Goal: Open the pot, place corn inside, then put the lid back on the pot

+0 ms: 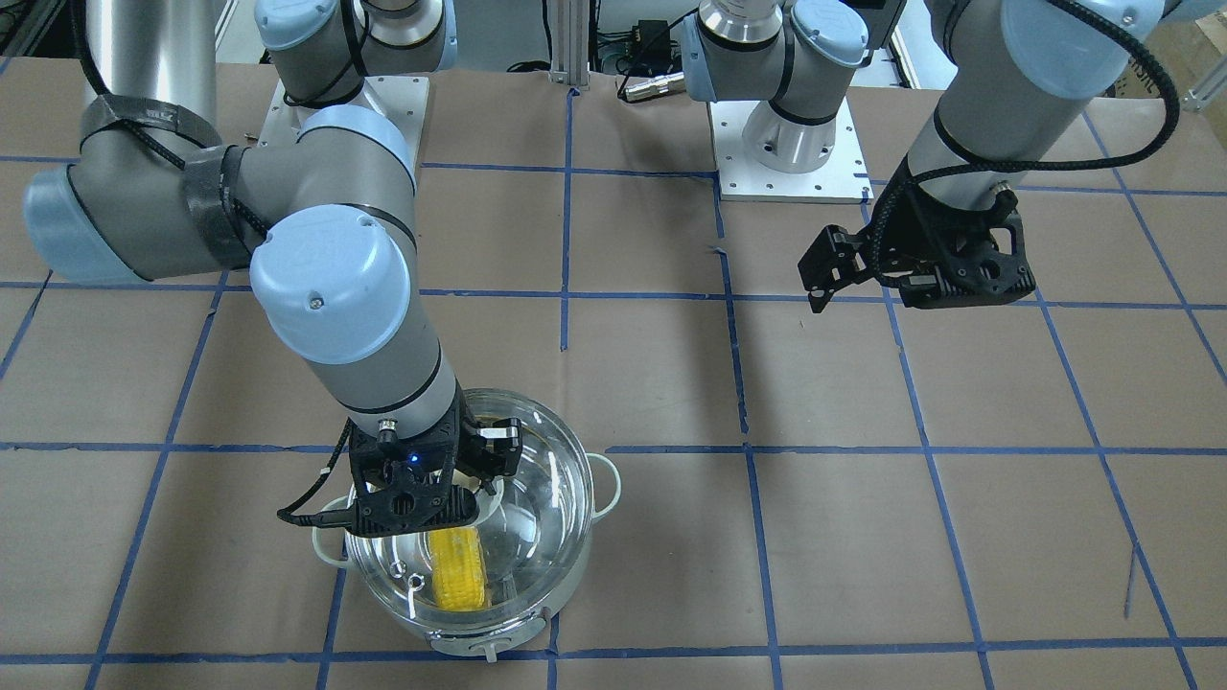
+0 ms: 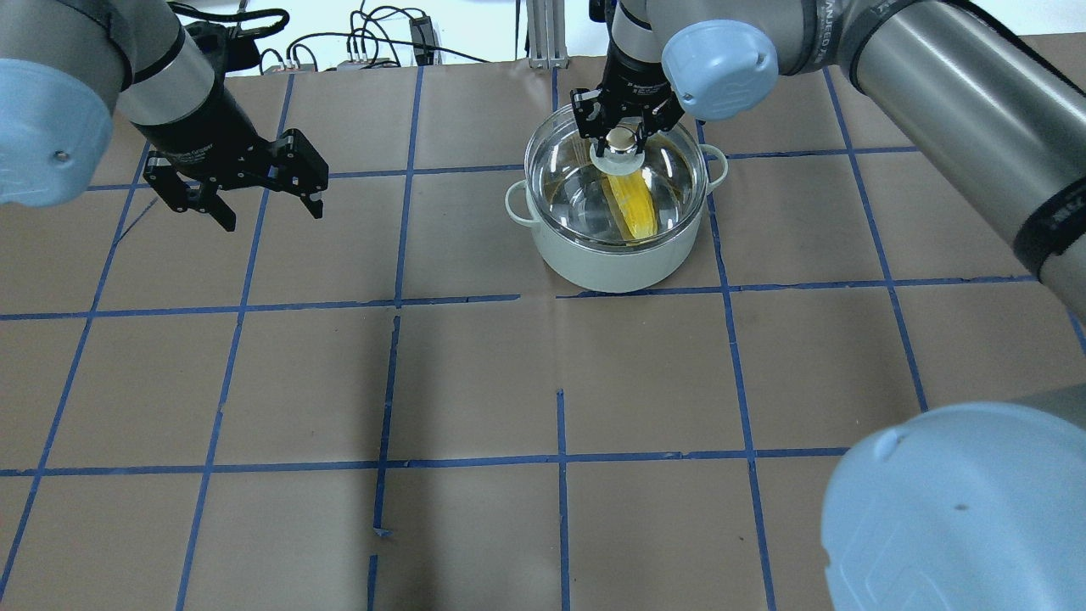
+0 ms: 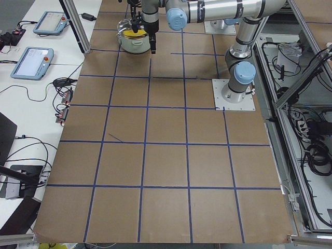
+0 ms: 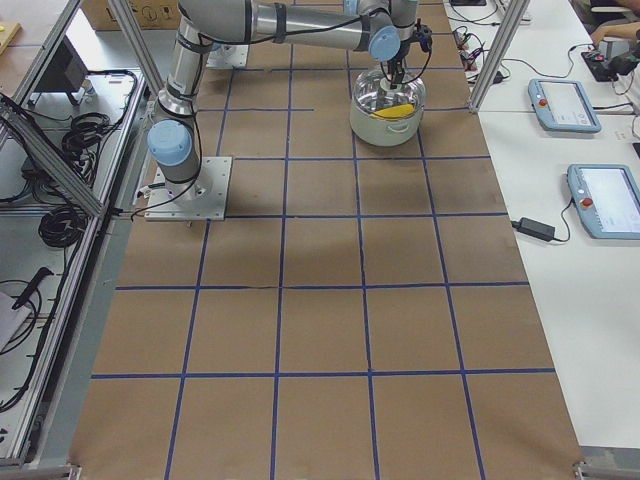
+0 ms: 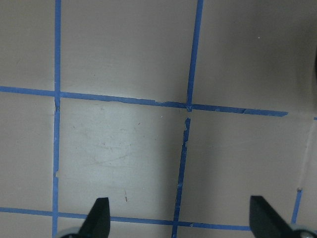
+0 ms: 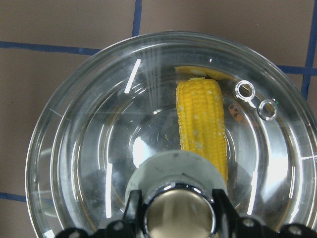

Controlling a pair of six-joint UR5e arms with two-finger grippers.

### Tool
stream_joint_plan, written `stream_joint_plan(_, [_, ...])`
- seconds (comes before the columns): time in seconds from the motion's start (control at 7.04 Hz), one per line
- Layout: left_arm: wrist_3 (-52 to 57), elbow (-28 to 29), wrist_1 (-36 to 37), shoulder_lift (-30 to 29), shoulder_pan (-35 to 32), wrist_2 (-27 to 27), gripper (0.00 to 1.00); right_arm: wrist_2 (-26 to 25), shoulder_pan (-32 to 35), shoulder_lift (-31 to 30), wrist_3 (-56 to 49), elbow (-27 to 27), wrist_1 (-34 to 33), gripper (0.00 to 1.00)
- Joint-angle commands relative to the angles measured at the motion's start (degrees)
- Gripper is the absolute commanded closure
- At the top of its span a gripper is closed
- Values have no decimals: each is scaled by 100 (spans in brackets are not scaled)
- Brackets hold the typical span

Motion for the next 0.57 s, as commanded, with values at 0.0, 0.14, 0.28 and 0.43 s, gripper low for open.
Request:
stream_joint_plan(0.0, [-9,0,1,0,0,-3,0,1,0,4,-9,0,0,48])
stream_joint_plan(0.14, [-18,0,1,0,0,-12,0,1,0,4,-1,0,0,41])
stream_joint_plan(0.28, [-26,0,1,0,0,-20,0,1,0,13,-1,0,0,27])
stream_joint_plan(0.43, [-26,0,1,0,0,-21,0,1,0,13,-1,0,9,20])
